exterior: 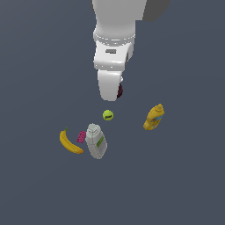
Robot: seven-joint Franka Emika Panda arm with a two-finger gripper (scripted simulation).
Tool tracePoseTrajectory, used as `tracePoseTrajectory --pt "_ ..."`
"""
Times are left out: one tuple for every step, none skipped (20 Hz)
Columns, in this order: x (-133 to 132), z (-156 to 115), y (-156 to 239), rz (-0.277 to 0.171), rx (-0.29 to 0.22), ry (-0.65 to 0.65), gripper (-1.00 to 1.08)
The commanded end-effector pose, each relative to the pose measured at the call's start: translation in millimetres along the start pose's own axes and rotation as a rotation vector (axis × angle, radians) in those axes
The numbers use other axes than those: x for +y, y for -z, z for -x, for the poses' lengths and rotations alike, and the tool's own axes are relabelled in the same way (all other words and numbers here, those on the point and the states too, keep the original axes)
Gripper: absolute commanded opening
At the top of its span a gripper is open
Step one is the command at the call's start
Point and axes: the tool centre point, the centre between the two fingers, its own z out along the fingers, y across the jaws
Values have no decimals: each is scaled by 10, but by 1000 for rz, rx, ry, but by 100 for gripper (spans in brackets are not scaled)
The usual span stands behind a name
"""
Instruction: Pick up a designated object from a clutter of objects.
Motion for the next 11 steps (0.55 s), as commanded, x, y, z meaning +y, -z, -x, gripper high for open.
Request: tracePoseTrajectory --pt "-51 66 166 -1 0 0 -100" --pt "-65 90 219 0 1 0 -100" --pt "-77 110 266 0 1 0 -100" --pt "-87 127 307 0 1 0 -100" --pt "-95 142 342 0 0 0 -100" --pt "-102 154 372 0 0 0 -100" --pt "-107 165 396 0 0 -1 -100" --pt "-111 173 414 0 0 -1 -100" --pt "-114 179 428 0 0 -1 -100" --pt "-115 182 436 0 0 -1 -100" --pt "-116 183 438 0 0 -1 -100"
